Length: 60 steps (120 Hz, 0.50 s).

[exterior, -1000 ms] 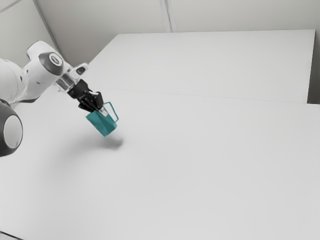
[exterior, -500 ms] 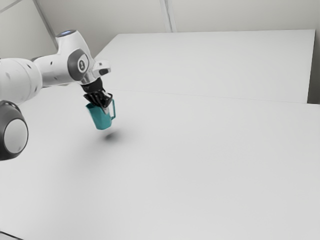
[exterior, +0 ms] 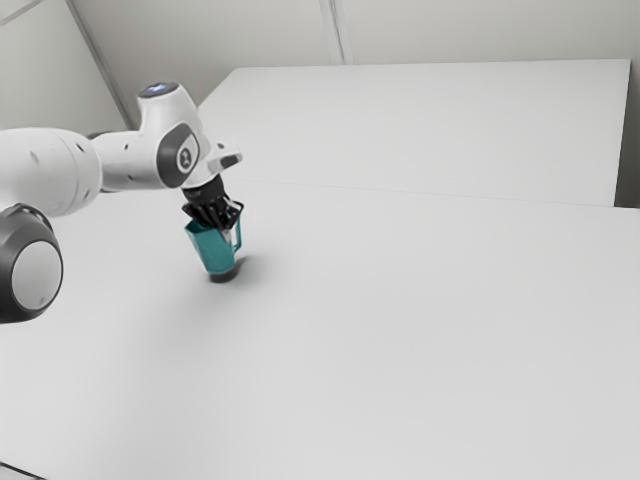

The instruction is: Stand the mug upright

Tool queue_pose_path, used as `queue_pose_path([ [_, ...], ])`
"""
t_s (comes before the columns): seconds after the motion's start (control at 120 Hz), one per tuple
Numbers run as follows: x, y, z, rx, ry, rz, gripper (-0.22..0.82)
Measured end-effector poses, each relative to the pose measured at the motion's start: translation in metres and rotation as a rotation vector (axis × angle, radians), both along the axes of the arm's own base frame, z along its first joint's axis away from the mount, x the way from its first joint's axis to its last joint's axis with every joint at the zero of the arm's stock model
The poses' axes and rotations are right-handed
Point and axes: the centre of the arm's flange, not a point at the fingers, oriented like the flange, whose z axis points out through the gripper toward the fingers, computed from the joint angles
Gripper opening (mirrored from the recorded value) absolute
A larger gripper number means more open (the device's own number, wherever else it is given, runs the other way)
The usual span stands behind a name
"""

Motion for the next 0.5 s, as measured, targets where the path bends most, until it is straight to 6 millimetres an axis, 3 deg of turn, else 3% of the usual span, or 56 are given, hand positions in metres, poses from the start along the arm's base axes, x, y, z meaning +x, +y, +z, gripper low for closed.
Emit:
queue_pose_path([
  [0.433,0.001,-0.008,-0.017,0.001,-0.007,0.081,-0.18],
  [0.5,0.001,-0.009,-0.019,0.000,-0.005,0.090,-0.06],
])
